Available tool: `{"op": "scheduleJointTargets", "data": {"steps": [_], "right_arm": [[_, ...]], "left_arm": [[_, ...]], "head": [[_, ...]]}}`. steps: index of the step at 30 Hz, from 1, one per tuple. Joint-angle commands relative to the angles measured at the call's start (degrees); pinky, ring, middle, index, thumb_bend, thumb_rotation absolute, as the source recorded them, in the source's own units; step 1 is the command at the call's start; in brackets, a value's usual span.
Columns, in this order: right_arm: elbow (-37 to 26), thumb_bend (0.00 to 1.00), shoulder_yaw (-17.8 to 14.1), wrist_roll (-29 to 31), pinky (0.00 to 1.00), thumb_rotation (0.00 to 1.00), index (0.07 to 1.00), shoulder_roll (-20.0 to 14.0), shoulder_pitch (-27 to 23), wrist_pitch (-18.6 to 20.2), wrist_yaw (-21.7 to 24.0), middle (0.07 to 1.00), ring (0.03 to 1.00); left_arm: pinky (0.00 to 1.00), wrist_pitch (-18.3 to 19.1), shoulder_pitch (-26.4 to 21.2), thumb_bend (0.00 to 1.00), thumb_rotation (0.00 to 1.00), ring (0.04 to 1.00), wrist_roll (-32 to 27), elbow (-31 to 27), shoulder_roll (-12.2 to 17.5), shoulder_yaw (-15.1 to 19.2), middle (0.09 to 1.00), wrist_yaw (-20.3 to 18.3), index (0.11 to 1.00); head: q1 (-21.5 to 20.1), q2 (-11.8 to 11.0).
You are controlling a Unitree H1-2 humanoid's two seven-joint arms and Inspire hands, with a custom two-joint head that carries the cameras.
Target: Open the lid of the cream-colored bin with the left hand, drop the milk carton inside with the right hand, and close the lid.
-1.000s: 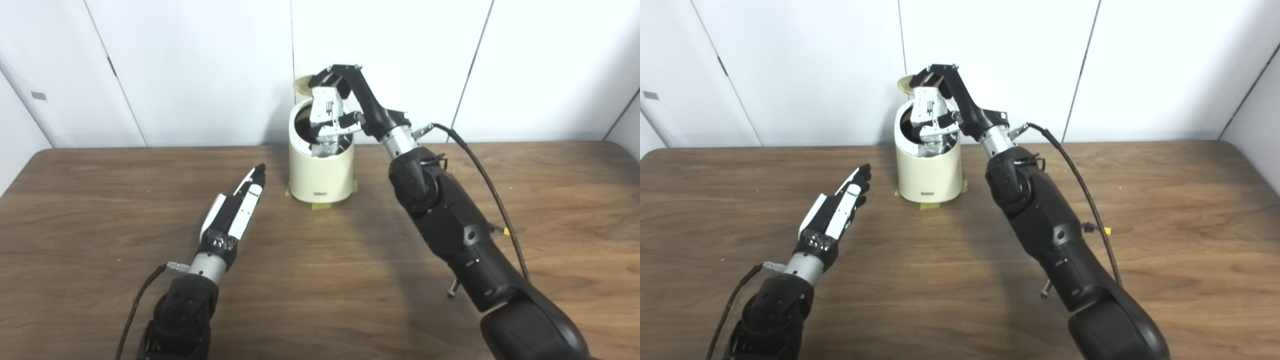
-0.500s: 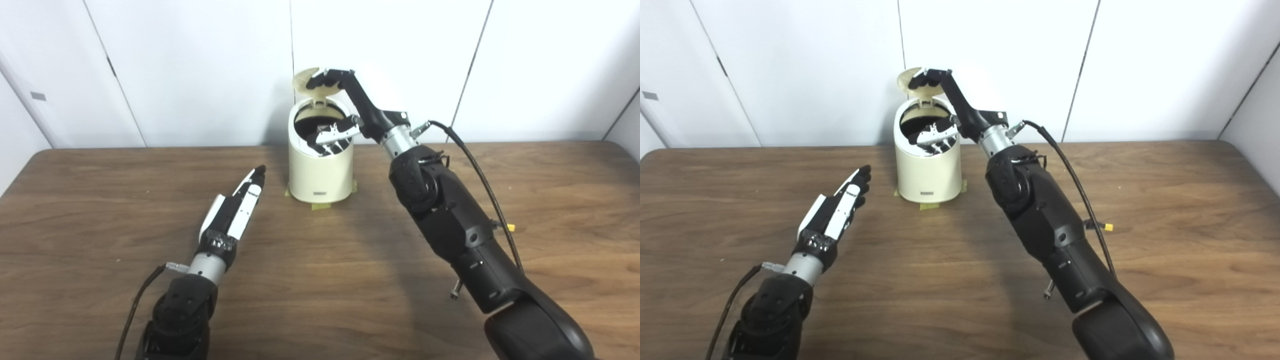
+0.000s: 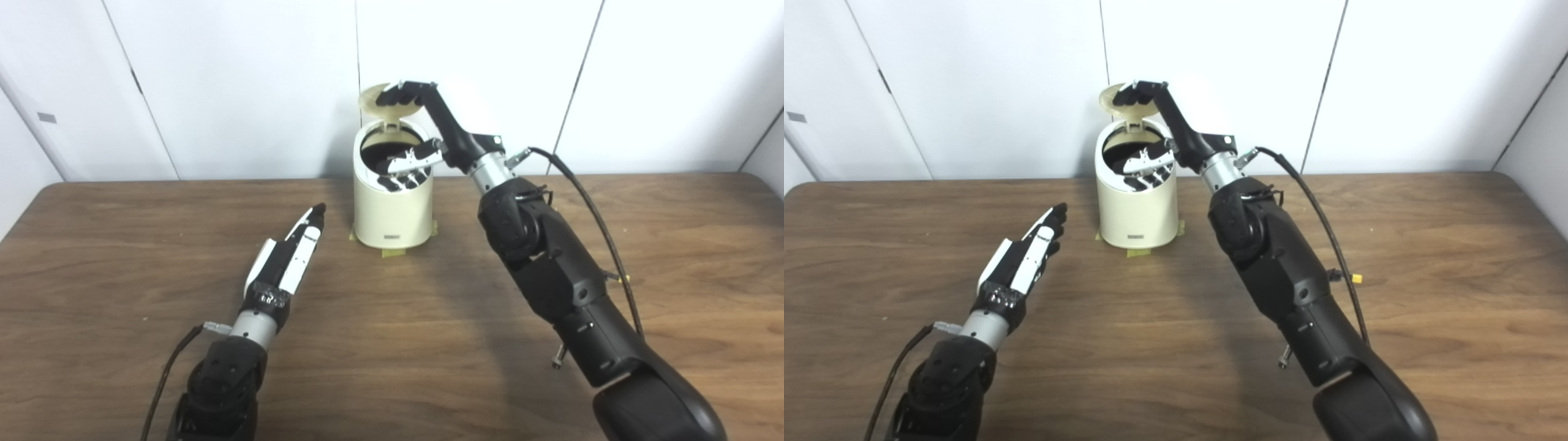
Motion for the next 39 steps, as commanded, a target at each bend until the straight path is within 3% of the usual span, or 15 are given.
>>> {"op": "scheduleJointTargets", "data": {"steps": [1, 6, 17, 21, 25, 27, 29, 31, 32, 35, 39], "right_arm": [[-2.70, 0.53, -1.40, 1.16, 0.38, 0.02, 0.538, -0.50, -1.24, -3.00, -2.67, 0.502, 0.423], [-5.82, 0.50, -2.54, 0.81, 0.34, 0.00, 0.530, -1.21, 1.00, -0.97, -1.99, 0.496, 0.400], [-17.56, 0.50, -7.88, 6.23, 0.33, 0.00, 0.524, -3.43, 9.95, 5.96, 4.92, 0.478, 0.410], [-22.55, 0.50, -10.57, 9.45, 0.34, 0.00, 0.519, -2.96, 14.61, 10.41, 6.57, 0.481, 0.421], [-26.81, 0.51, -13.21, 13.76, 0.39, 0.00, 0.555, -1.82, 18.96, 17.24, 9.15, 0.474, 0.407], [-27.88, 0.52, -15.24, 18.00, 0.45, 0.01, 0.531, -0.56, 21.85, 19.42, 9.83, 0.473, 0.503], [-27.94, 0.50, -16.34, 21.24, 0.53, 0.13, 0.504, 0.37, 23.53, 20.01, 10.16, 0.622, 0.596], [-27.62, 0.50, -18.49, 27.35, 0.59, 0.16, 0.500, 2.22, 25.66, 19.73, 11.03, 0.681, 0.651], [-27.48, 0.59, -19.20, 29.61, 0.64, 0.34, 0.613, 2.85, 26.35, 19.44, 11.22, 0.714, 0.690], [-27.49, 0.63, -20.50, 34.91, 0.70, 0.50, 0.701, 4.91, 28.46, 18.91, 11.61, 0.753, 0.749], [-27.97, 0.63, -20.55, 38.97, 0.79, 0.67, 0.789, 6.33, 30.76, 18.91, 11.90, 0.820, 0.824]], "left_arm": [[1.00, -1.27, -1.46, 0.47, 1.00, 1.000, -0.21, -1.54, -0.10, 0.19, 0.994, 0.52, 0.984], [1.00, -1.18, -1.66, 0.48, 1.00, 1.000, -0.79, -1.27, -0.42, 0.56, 0.998, 0.61, 0.985], [1.00, 0.39, -5.41, 0.44, 1.00, 0.984, -4.25, -0.37, -0.57, 3.96, 0.979, 0.48, 0.993], [1.00, 1.89, -8.15, 0.40, 1.00, 0.976, -3.20, -0.27, 1.04, 3.67, 0.971, -0.13, 0.994], [0.92, 4.23, -10.90, 0.40, 1.00, 0.915, -4.01, 0.24, 2.47, 4.01, 0.923, -0.72, 0.947], [0.87, 5.07, -12.65, 0.40, 0.97, 0.892, -4.68, 0.66, 3.11, 4.28, 0.903, -1.05, 0.909], [0.88, 5.45, -13.79, 0.41, 0.93, 0.892, -5.23, 1.15, 3.44, 4.62, 0.894, -0.94, 0.891], [0.88, 5.36, -15.87, 0.43, 0.91, 0.893, -5.72, 2.70, 3.89, 5.09, 0.890, -0.83, 0.881], [0.88, 5.32, -16.56, 0.46, 0.91, 0.893, -5.81, 3.21, 4.11, 5.19, 0.889, -0.86, 0.874], [0.88, 5.28, -19.09, 0.49, 0.90, 0.895, -5.92, 4.81, 4.97, 5.26, 0.886, -1.27, 0.865], [0.90, 5.45, -23.15, 0.45, 0.87, 0.893, -6.47, 7.19, 5.92, 4.96, 0.880, -2.16, 0.850]], "head": [[0.01, -0.02], [0.24, -0.15], [0.48, -0.27], [0.56, -0.51], [0.46, -0.75], [0.41, -0.93], [0.56, -0.96], [0.84, -1.12], [0.86, -1.15], [0.72, -1.43], [0.63, -1.74]]}}
